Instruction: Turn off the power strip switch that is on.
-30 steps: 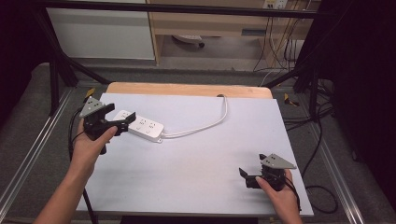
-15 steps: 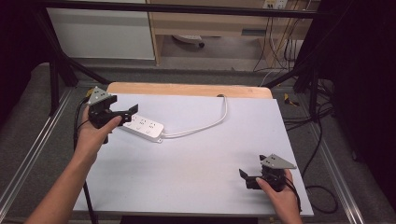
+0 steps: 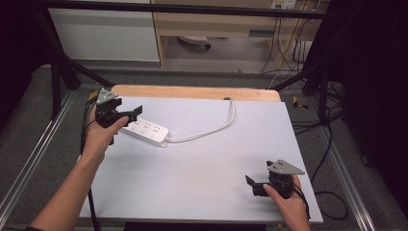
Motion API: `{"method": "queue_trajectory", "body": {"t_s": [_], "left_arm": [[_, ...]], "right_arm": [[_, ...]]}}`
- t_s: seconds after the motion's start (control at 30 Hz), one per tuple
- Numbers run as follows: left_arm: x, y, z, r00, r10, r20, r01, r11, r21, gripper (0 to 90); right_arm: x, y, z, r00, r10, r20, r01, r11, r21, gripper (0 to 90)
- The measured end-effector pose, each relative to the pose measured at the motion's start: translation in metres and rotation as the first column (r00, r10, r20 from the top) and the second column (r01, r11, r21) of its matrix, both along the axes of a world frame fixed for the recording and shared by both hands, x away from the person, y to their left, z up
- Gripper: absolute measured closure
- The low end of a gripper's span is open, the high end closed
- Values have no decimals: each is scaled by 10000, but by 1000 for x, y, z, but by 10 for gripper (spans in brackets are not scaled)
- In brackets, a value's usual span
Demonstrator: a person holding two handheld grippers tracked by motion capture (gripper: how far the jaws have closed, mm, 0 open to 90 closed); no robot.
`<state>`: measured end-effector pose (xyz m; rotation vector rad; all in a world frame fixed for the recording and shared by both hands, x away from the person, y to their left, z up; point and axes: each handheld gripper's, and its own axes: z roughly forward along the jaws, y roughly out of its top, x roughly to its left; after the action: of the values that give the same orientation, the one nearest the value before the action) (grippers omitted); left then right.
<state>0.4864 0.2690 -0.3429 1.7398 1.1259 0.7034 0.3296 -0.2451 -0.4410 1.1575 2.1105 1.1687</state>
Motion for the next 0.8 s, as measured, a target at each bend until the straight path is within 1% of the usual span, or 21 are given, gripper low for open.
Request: {"method": "queue_trajectory", "body": {"t_s": [0.03, 0.1, 0.13, 0.3, 0.33, 0.4, 0.43, 0.53, 0.6, 0.63, 0.7, 0.73, 0.77, 0.8], "left_arm": [[2, -1, -2, 10000, 85, -35, -85, 10000, -7, 159], [7, -3, -4, 9999, 127, -114, -130, 9995, -297, 164], [9, -4, -5, 9998, 153, -142, -158, 9993, -352, 165], [16, -6, -9, 9994, 239, -246, -243, 9995, -193, 176], [17, -6, -11, 9992, 236, -333, -242, 9996, -161, 179], [21, -5, -15, 9982, 223, -560, -239, 9993, -275, 187], [23, -5, -17, 9979, 261, -585, -279, 9992, -289, 187], [26, -3, -21, 9966, 357, -742, -377, 9990, -255, 204], [28, -2, -24, 9950, 374, -931, -384, 9992, -93, 208], [28, -2, -26, 9943, 322, -1013, -313, 9995, 103, 216], [28, -2, -29, 9939, 352, -1045, -304, 9984, 471, 242], [28, -2, -31, 9934, 294, -1107, -243, 9986, 466, 259], [28, -2, -32, 9925, 213, -1204, -165, 9990, 404, 268], [28, -2, -34, 9921, 221, -1238, -167, 9989, 446, 283]], "right_arm": [[1, 0, -1, 9999, 43, -98, -43, 10000, 23, 28], [2, 1, -2, 9999, 64, -114, -63, 10000, 59, 28], [3, 1, -2, 9999, 65, -132, -64, 10000, 55, 30], [2, 2, -1, 9998, 132, -119, -130, 9998, 140, 28], [1, 2, -1, 9999, 133, -106, -132, 9998, 117, 27], [1, 2, -1, 9998, 127, -174, -125, 9999, 86, 27], [1, 1, -2, 9996, 95, -260, -94, 9999, 45, 27], [2, 1, -1, 9995, 36, -300, -32, 9999, 137, 29], [1, 0, -1, 9996, 29, -278, -25, 9999, 143, 29], [1, 0, 0, 9997, 28, -235, -24, 9999, 168, 30], [0, 0, 1, 9999, 3, -132, 0, 9997, 233, 32], [0, 0, 2, 9999, 33, -160, -28, 9995, 299, 32], [0, 0, 2, 9998, 66, -207, -60, 9996, 281, 31], [0, 0, 2, 9997, 100, -231, -95, 9996, 250, 30]]}}
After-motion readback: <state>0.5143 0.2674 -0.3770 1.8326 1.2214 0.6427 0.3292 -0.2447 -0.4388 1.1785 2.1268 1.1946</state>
